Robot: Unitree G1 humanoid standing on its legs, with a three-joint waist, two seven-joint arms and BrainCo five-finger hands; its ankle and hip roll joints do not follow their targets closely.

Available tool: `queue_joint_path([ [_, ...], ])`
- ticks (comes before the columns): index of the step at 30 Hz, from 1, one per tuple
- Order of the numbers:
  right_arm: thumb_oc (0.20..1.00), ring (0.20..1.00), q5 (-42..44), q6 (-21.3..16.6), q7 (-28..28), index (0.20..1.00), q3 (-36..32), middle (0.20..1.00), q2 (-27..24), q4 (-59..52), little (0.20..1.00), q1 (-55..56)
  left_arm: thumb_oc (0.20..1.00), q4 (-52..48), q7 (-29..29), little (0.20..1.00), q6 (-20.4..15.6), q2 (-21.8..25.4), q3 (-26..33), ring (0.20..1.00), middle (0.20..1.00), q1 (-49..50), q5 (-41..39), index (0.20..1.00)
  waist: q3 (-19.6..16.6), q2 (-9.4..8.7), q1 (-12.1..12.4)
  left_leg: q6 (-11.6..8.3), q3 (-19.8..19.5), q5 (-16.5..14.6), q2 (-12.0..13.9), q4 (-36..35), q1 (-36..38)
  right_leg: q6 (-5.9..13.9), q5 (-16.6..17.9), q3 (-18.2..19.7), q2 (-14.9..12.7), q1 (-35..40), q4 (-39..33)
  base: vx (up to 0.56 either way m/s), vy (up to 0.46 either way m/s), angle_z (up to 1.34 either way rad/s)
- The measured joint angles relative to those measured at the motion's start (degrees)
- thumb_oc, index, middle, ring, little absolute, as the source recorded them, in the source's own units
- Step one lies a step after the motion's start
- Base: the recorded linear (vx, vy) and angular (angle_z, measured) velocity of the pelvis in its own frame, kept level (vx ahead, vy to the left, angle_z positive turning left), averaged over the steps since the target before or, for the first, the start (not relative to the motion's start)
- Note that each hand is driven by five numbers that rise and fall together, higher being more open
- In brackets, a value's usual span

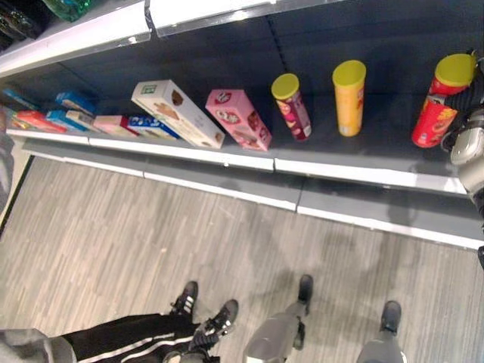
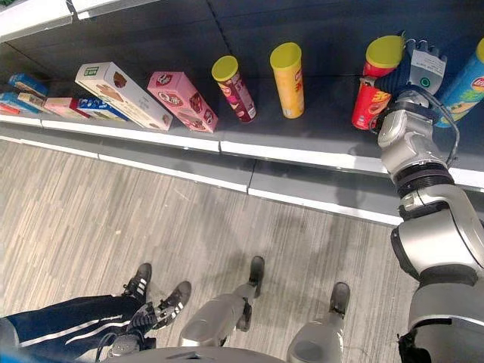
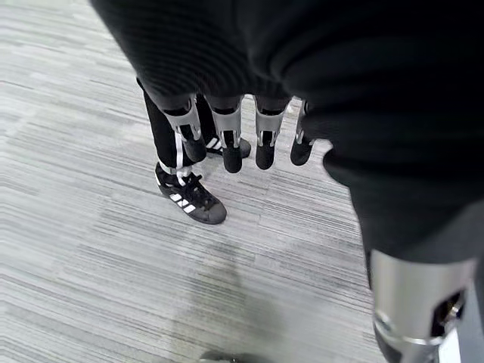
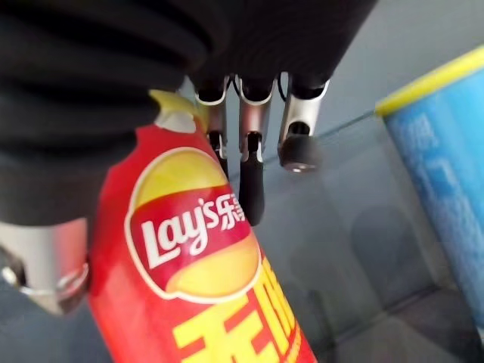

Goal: Put the goods on the table back onto the shelves and tidy them up.

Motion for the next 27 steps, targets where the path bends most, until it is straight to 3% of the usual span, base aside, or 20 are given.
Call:
queue_joint_path([
  [27,0.200,0.200,-0.13,1.34,-2.03,0.200,2.20,0.200,-1.83,1.75,0.200,-4.56,1.000,1.42,0.12,1.000,-0.55,0.05,0.00,1.000,1.000,-1.87,-0.03,1.000,0.97,0.77,1.09,0.02,0.19,0.02,-0.89,0.01,-1.45,0.36,-0.26,-0.18,-0.93,-1.32,0.02,0.00,0.000,0.00],
])
